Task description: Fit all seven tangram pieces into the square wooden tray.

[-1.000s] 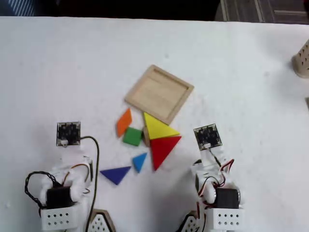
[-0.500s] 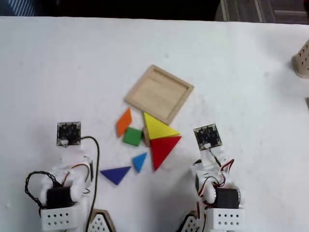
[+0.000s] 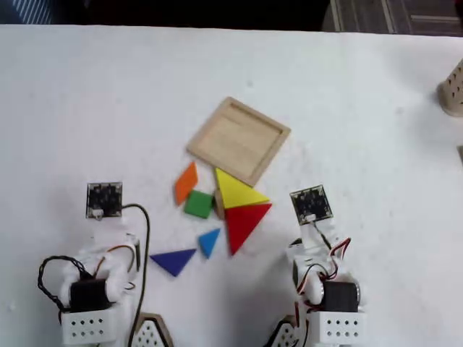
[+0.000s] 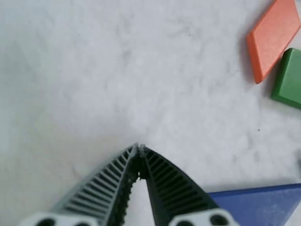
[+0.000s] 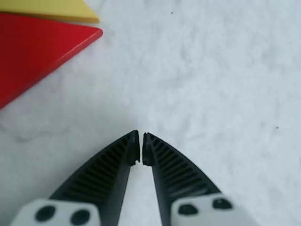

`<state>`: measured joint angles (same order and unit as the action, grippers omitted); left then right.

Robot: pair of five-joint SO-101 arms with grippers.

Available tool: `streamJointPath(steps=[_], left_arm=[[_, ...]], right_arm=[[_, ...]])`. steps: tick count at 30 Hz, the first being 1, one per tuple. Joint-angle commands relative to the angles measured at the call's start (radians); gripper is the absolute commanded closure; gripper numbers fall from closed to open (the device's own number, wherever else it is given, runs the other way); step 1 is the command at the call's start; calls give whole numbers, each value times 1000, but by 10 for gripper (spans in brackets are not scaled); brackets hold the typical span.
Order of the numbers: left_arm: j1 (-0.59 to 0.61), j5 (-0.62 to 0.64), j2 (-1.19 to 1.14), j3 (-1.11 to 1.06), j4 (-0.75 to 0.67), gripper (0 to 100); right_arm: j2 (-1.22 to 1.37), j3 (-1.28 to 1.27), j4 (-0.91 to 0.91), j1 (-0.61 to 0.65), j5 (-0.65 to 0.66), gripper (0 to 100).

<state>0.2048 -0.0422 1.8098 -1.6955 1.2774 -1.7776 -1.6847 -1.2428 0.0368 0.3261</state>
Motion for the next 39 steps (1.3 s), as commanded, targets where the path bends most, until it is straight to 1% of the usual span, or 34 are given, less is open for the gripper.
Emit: streamJointPath(steps=[1,8,10,12,14,18,21,23,25,28,32,35,36,39], left_arm=[[-27,-3,8,5,3,973],[-27,-11,10,130,-55,972],[-39,-12,10,155,-94,971],[-54,-52,8,184,-138,944],[-51,-69,4,218,-133,902],[-62,35,4,227,-130,862],[-65,37,-1,252,-152,865],[-67,38,-36,279,-157,865],[-73,40,-113,316,-178,864],[-90,41,-292,397,-238,865],[-93,41,-561,509,-279,862],[-88,41,-748,535,-362,862],[-87,49,-808,535,-397,862],[-70,143,-960,539,-479,862]], right_arm=[[-10,-6,-4,5,12,981],[-10,-6,-4,7,12,981],[-10,-6,-4,7,12,981],[-10,-6,-4,5,12,981],[-10,-6,-4,5,12,981],[-10,-6,-4,4,12,981],[-15,-6,-4,18,6,981],[-16,-6,-4,54,5,981],[-15,-6,-4,110,5,981],[-10,-6,-5,166,6,981],[-16,-6,-21,206,11,981],[-16,-6,-21,205,11,981],[-16,-6,-21,203,11,981],[-16,-6,-21,211,12,981]])
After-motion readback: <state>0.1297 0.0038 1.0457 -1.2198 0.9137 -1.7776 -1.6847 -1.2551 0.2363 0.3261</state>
